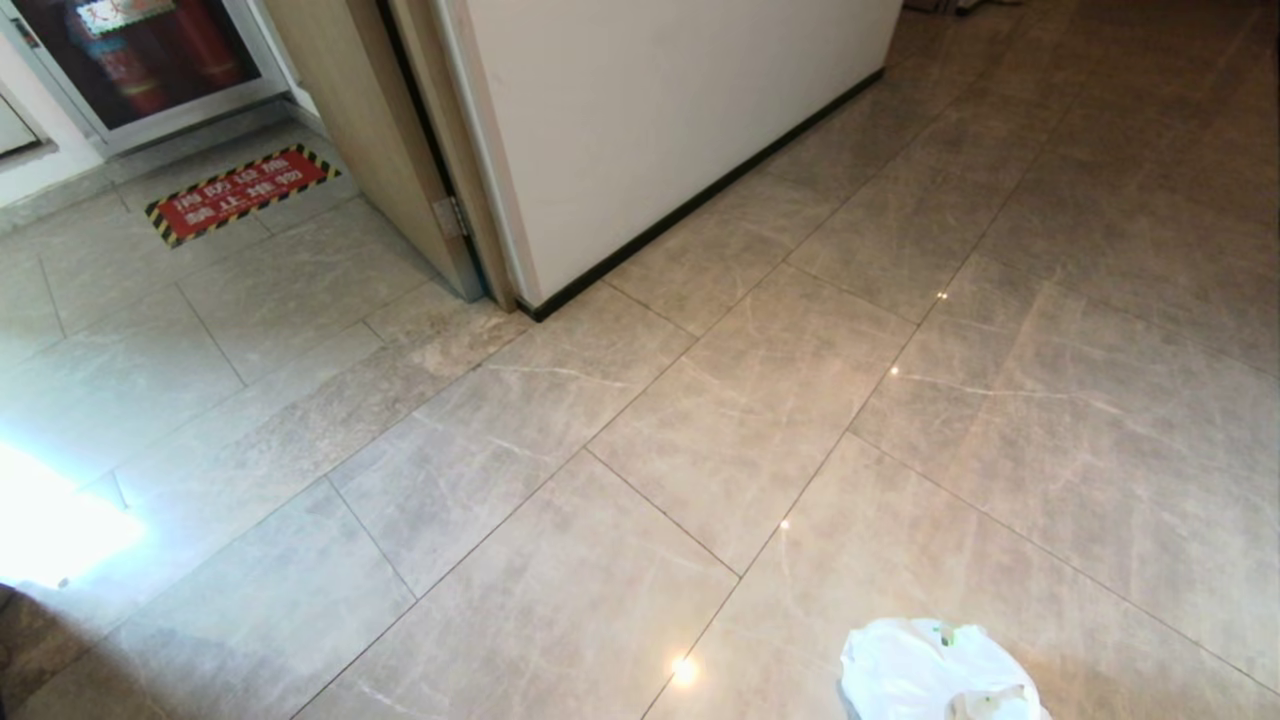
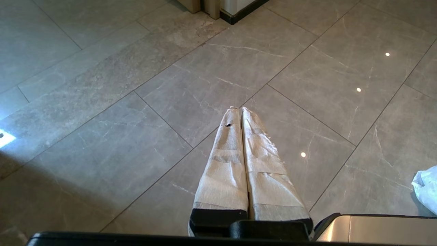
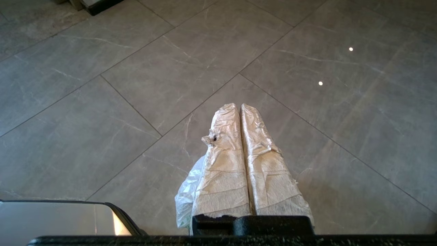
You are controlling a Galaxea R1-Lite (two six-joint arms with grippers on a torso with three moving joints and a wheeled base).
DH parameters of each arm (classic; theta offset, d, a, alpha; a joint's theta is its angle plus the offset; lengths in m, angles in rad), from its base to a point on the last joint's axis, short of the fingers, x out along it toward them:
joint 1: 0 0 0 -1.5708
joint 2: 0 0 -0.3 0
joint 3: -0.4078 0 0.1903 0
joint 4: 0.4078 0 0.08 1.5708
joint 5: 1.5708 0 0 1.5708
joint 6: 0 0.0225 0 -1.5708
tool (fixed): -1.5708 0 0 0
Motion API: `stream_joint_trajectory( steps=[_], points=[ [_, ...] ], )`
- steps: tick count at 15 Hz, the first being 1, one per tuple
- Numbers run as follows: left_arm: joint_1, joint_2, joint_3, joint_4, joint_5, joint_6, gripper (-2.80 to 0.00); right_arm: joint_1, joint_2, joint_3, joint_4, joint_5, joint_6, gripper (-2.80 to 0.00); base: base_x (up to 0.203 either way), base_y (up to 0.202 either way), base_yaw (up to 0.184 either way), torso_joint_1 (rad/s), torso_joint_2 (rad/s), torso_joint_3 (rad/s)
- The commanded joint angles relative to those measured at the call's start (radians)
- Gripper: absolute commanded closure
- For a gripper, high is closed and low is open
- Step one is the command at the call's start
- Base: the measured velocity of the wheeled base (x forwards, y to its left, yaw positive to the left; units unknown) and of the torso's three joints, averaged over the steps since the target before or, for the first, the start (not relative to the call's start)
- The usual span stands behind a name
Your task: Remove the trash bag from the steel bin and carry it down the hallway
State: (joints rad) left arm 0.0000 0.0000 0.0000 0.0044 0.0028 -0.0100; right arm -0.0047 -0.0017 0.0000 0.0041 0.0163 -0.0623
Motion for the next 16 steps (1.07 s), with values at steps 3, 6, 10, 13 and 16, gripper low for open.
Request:
stream_joint_trajectory(
  steps=[3, 6, 10, 13, 16],
  points=[
    [0.0, 0.0, 0.0, -0.001, 0.0, -0.001, 0.0, 0.0, 0.0, 0.0, -0.001, 0.001, -0.001, 0.0, 0.0, 0.0, 0.0, 0.002, 0.0, 0.202],
    [0.0, 0.0, 0.0, 0.0, 0.0, -0.002, 0.0, 0.0, 0.0, 0.001, -0.001, 0.001, 0.0, 0.0, 0.0, 0.0, 0.0, 0.004, 0.0, 0.2],
    [0.0, 0.0, 0.0, 0.0, 0.0, -0.002, 0.0, 0.0, 0.0, 0.0, 0.0, 0.001, 0.001, 0.0, 0.0, 0.0, 0.0, 0.003, 0.0, 0.203],
    [0.0, 0.0, 0.002, 0.0, 0.002, -0.002, 0.0, 0.0, 0.0, 0.0, -0.001, 0.001, -0.002, 0.0, 0.0, 0.0, 0.0, 0.002, 0.0, 0.204],
    [0.0, 0.0, 0.0, 0.0, 0.001, -0.002, 0.0, 0.0, 0.0, 0.0, -0.001, 0.001, -0.003, 0.0, 0.0, 0.0, 0.0, 0.001, 0.0, 0.202]
  ],
)
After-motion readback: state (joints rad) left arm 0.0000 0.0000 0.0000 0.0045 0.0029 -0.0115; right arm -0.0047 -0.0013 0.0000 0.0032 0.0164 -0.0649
